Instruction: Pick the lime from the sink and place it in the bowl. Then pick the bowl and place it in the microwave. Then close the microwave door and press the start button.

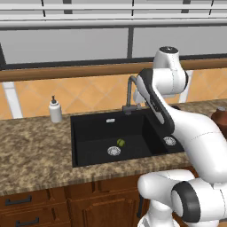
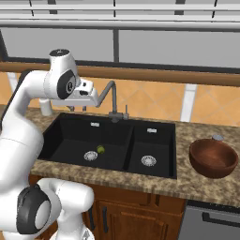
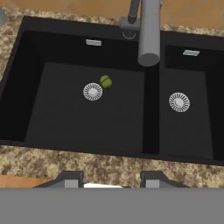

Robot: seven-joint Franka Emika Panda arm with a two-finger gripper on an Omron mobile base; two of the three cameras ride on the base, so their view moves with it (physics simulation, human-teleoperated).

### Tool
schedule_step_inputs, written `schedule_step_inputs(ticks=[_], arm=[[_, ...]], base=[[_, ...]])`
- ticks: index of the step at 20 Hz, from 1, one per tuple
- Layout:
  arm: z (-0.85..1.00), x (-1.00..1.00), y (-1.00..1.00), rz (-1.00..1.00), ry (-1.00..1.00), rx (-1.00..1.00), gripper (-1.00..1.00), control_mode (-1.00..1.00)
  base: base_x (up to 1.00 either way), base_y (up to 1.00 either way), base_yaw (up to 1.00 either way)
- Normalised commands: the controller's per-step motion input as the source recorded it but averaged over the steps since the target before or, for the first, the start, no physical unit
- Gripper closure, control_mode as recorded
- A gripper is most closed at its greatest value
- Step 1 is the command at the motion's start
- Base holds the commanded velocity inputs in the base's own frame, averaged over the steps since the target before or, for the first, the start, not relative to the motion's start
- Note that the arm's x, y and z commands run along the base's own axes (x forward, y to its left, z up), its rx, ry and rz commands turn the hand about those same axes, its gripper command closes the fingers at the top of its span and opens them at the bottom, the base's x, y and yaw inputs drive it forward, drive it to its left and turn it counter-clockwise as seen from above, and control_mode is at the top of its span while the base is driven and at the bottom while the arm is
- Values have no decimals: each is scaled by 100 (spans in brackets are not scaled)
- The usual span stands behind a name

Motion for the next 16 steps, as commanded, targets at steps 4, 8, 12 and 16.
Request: schedule_step_inputs(ticks=[4, 8, 12, 16], arm=[[0, -19, 0, 0, -1, 0, -100, -100], [-54, -20, 46, -2, 0, -4, -100, -100], [-76, 24, 79, -21, 0, -7, -100, -100], [-53, 37, 20, -22, 13, -2, -100, -100]], base=[[0, 0, 0], [0, 0, 0], [0, 0, 0], [0, 0, 0]])
